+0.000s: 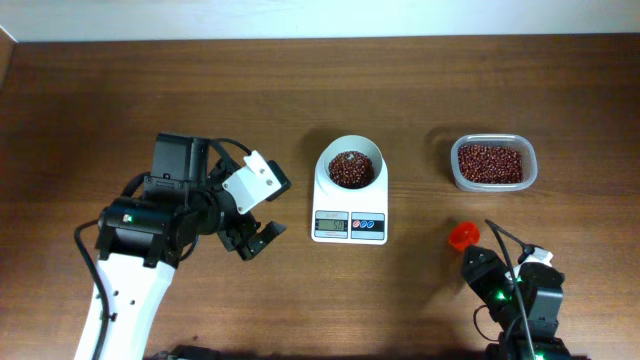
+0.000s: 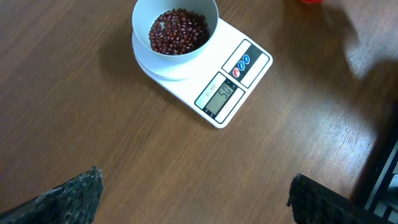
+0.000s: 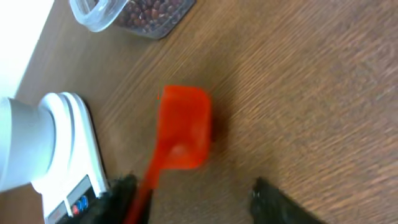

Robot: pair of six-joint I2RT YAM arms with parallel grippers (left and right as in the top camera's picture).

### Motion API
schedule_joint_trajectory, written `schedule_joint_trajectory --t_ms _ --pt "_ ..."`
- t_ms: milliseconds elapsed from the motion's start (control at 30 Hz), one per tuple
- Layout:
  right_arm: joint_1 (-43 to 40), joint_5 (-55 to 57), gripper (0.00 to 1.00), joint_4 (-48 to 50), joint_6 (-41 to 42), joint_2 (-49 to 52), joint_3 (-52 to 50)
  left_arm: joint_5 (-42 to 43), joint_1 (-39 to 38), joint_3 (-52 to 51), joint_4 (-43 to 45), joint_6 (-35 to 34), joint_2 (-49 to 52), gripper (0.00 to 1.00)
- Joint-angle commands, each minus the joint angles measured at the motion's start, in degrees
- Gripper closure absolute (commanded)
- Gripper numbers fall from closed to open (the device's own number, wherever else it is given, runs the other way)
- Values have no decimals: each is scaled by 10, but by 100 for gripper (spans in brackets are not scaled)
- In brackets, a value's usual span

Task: Scoop and weigh 50g on scale
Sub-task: 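Lower the orange scoop onto the table and open the right gripper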

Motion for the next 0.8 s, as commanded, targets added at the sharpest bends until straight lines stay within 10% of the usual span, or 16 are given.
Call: schedule_joint_trajectory --t_ms 0,100,133,200,600,767 --pt "-2 14 12 0 -5 2 -4 8 3 9 1 -5 1 1" --pt "-2 14 85 0 -5 2 -4 8 3 9 1 -5 1 1" --pt "-2 14 87 0 -5 2 -4 8 3 9 1 -5 1 1" --pt "-2 16 4 0 -5 2 -4 8 3 9 1 -5 1 1" --pt "-2 -110 1 42 40 2 -4 8 3 9 1 -5 1 1" --pt "0 -105 59 14 40 2 -4 8 3 9 1 -5 1 1"
